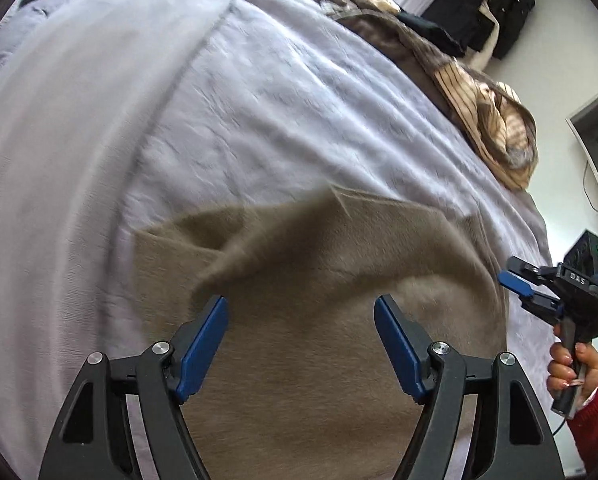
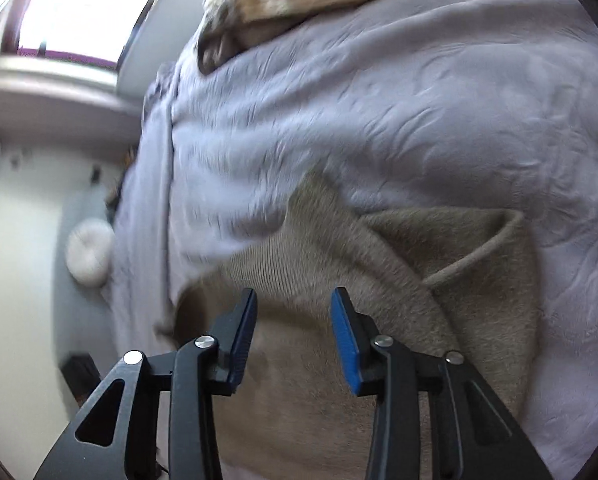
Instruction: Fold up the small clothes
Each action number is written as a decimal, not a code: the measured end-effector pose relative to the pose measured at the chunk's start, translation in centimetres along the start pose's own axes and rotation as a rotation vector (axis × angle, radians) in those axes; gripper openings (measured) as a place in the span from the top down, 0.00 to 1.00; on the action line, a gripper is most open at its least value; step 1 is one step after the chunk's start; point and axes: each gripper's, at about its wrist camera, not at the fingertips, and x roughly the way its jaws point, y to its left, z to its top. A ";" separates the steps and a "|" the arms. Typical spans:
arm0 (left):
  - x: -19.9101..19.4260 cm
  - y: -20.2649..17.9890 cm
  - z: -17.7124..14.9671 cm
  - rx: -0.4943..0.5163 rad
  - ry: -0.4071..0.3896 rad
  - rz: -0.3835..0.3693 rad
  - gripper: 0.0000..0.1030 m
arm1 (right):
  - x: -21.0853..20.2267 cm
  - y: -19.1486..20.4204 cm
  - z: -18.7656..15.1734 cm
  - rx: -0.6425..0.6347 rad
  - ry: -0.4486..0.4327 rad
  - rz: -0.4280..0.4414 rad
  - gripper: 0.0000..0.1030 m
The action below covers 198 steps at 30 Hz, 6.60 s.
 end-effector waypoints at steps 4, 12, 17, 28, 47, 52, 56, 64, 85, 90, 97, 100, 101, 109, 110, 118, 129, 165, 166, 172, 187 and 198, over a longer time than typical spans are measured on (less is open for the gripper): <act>2.6 0.0 0.4 0.004 0.012 0.028 0.26 | 2.0 0.1 0.2 -0.029 0.002 -0.082 0.60; 3.0 3.7 1.8 -0.046 -0.009 0.179 0.26 | 0.5 -1.1 1.8 -0.036 -0.083 -0.230 0.61; 0.0 5.0 -0.4 -0.015 0.055 0.144 0.26 | -2.6 -2.9 0.4 -0.026 -0.041 -0.209 0.57; -1.9 4.5 -10.3 0.029 0.272 -0.001 0.26 | -6.0 -7.3 -8.4 -0.034 0.121 -0.225 0.55; -2.1 7.9 -14.1 0.001 0.290 0.018 0.94 | -3.8 -8.5 -12.8 -0.124 0.326 -0.264 0.95; -4.1 7.5 -13.8 0.020 0.260 0.052 0.94 | -4.8 -8.8 -13.1 -0.066 0.254 -0.291 0.95; -6.3 6.8 -12.6 0.026 0.208 0.120 0.88 | -7.1 -7.8 -12.7 -0.078 0.165 -0.406 0.91; -2.8 2.1 -4.3 0.064 0.060 0.095 0.88 | -5.2 -1.0 -7.8 -0.193 0.009 -0.311 0.90; 2.5 3.6 -1.4 0.029 0.062 0.200 0.88 | -2.4 -4.4 0.6 -0.027 -0.113 -0.389 0.95; 0.7 3.8 -3.0 0.031 0.080 0.225 0.88 | -4.8 -3.5 -2.1 -0.042 -0.116 -0.387 0.92; -1.5 3.9 -7.0 0.009 0.133 0.239 0.88 | -6.4 -1.4 -7.4 -0.047 -0.078 -0.349 0.91; -2.0 3.6 -8.6 0.011 0.153 0.249 0.88 | -6.3 -0.3 -10.1 -0.055 -0.038 -0.333 0.91; -2.3 3.4 -9.3 0.012 0.158 0.255 0.88 | -6.2 0.0 -11.0 -0.054 -0.023 -0.327 0.91; -4.3 2.2 -12.8 0.027 0.190 0.269 0.88 | -4.0 2.4 -17.0 -0.068 0.097 -0.309 0.91; -4.5 2.1 -13.2 0.026 0.198 0.266 0.88 | -3.7 2.7 -17.6 -0.067 0.109 -0.304 0.91; -5.7 2.3 -16.1 0.019 0.219 0.269 0.01 | -1.1 4.8 -21.5 -0.048 0.190 -0.274 0.88; -7.3 3.7 -17.8 0.024 0.194 0.274 0.02 | 1.9 7.9 -24.6 -0.069 0.252 -0.274 0.46; -9.9 9.9 -18.5 -0.127 0.202 0.121 0.01 | 8.2 8.3 -26.8 0.220 0.199 0.046 0.37; -10.0 10.2 -18.6 -0.135 0.194 0.119 0.01 | 8.5 8.4 -26.7 0.232 0.195 0.077 0.37; -10.5 11.2 -18.2 -0.196 0.143 0.130 0.01 | 13.5 9.8 -26.2 0.333 0.224 0.264 0.37; -10.9 13.1 -17.7 -0.207 0.100 0.182 0.01 | 20.4 12.7 -27.6 0.267 0.328 0.144 0.93; -9.7 11.1 -16.6 -0.141 0.118 0.189 0.01 | 17.2 14.5 -28.0 0.158 0.375 0.100 0.88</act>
